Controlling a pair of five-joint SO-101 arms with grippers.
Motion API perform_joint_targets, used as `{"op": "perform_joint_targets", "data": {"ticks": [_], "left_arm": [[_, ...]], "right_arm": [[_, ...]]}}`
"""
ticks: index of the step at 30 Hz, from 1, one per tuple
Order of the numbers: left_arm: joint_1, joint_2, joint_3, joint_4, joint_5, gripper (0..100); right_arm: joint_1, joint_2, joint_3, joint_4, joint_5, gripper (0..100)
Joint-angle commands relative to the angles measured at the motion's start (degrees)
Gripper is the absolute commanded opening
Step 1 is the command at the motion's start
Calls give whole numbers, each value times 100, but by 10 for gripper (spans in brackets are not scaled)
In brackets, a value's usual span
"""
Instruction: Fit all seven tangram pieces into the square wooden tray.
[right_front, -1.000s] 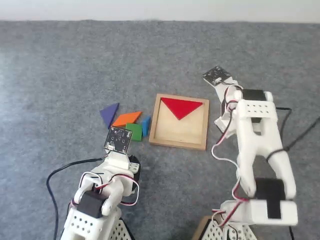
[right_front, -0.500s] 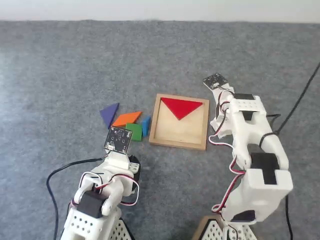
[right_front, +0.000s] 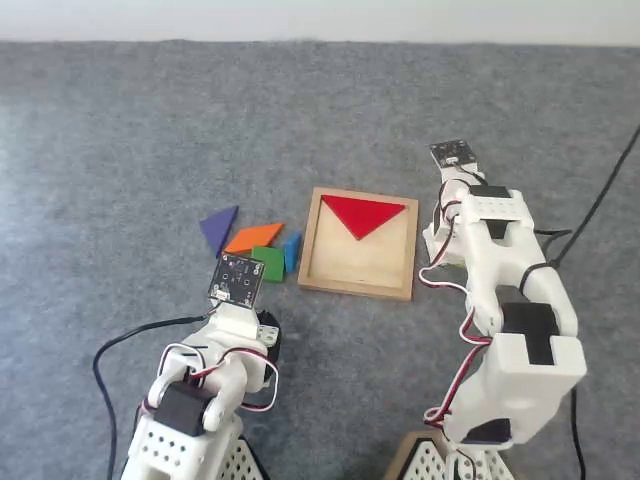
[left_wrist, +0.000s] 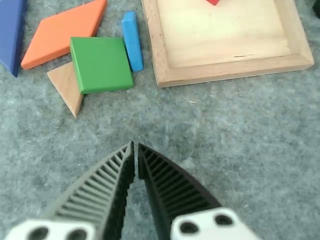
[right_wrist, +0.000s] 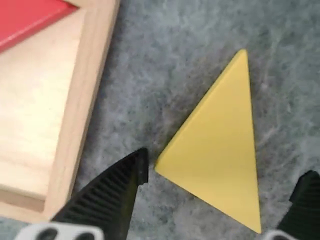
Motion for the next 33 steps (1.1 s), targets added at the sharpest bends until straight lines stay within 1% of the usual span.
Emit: {"op": "perform_joint_targets", "data": {"ticks": [1,7,8,10,14,16,19,24,26,30,33], "left_arm": [[26,-105,-48,18,35,13],[26,-105,-48,18,35,13],[26,-105,-48,18,35,13],[26,-105,-48,18,35,13],[26,-105,-48,18,35,13],[26,-105,-48,18,35,13],[26,-105,-48,18,35,13],[26,-105,-48,18,35,13],[26,-105,-48,18,35,13],[26,-105,-48,18,35,13],[26,-105,-48,18,35,13]], "right_arm": [[-84,-13,-316,-127,-132,438],[-48,295,-589,154,-132,437],[-48,330,-615,189,-132,422],[-66,374,-642,198,-123,353],[-84,418,-695,242,-123,162],[-84,409,-695,242,-105,113],[-84,409,-695,242,-88,131],[-101,312,-765,277,-88,127],[-127,127,-949,541,-79,127],[-356,-462,-1618,1464,-53,128],[-716,-857,-2154,2105,290,128]]}}
